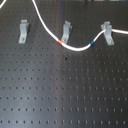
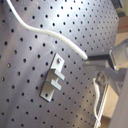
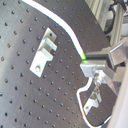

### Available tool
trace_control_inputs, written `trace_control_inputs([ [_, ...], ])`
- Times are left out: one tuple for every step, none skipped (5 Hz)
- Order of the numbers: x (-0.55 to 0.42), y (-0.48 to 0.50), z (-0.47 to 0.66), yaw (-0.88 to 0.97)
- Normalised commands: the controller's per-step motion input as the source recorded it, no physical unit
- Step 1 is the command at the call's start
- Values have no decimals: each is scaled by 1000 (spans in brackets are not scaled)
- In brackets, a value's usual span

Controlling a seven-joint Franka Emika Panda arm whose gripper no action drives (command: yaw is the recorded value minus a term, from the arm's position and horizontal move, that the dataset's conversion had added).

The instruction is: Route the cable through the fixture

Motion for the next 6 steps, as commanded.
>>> trace_control_inputs([
  [-2,-10,0,0],
  [9,-19,253,-457],
  [-36,11,484,-511],
  [-123,11,480,-403],
  [-244,-13,439,-223],
  [-236,-86,242,0],
])
